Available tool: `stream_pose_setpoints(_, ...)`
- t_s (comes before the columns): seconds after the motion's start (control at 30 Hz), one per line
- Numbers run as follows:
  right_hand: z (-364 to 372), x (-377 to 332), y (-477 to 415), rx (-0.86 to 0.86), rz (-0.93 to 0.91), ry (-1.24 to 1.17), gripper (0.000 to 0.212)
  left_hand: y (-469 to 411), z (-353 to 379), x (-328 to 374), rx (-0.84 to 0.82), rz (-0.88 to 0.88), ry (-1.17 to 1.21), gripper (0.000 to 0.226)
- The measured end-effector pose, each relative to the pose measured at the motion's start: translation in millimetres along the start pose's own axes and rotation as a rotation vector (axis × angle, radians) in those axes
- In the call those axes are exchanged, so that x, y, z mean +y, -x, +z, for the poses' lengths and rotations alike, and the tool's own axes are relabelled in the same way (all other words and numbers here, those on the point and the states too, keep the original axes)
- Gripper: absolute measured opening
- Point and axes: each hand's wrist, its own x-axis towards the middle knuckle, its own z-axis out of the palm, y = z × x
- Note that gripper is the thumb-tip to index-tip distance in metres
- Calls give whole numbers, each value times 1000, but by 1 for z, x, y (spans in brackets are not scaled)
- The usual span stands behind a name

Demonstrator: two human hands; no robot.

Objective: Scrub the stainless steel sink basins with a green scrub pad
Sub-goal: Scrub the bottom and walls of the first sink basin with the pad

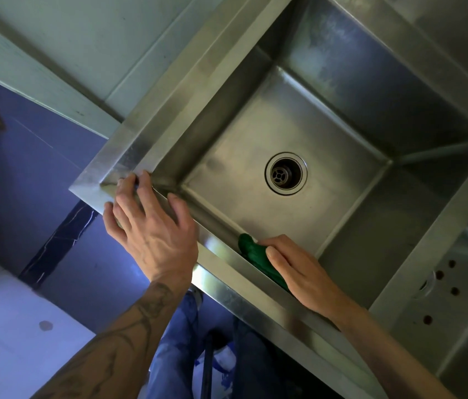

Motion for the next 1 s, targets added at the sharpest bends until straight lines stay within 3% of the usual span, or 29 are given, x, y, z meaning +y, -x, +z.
stream_pose_setpoints(0.2,12,25,-53,-231,284,200,39,1,0,1,2,0,-1,49)
stream_pose_setpoints(0.4,6,31,-15,-96,121,123,36,-1,2,-2,9,11,-10,49)
stream_pose_setpoints(0.57,10,42,-54,-231,277,214,39,1,3,-2,15,16,-9,49)
stream_pose_setpoints(0.8,8,45,-10,-57,169,170,34,0,5,-4,21,18,-15,48)
stream_pose_setpoints(0.87,6,47,-15,-104,210,180,28,0,4,-5,11,15,-16,48)
stream_pose_setpoints(1.0,8,44,-39,-214,367,233,39,1,2,-3,1,8,-12,48)
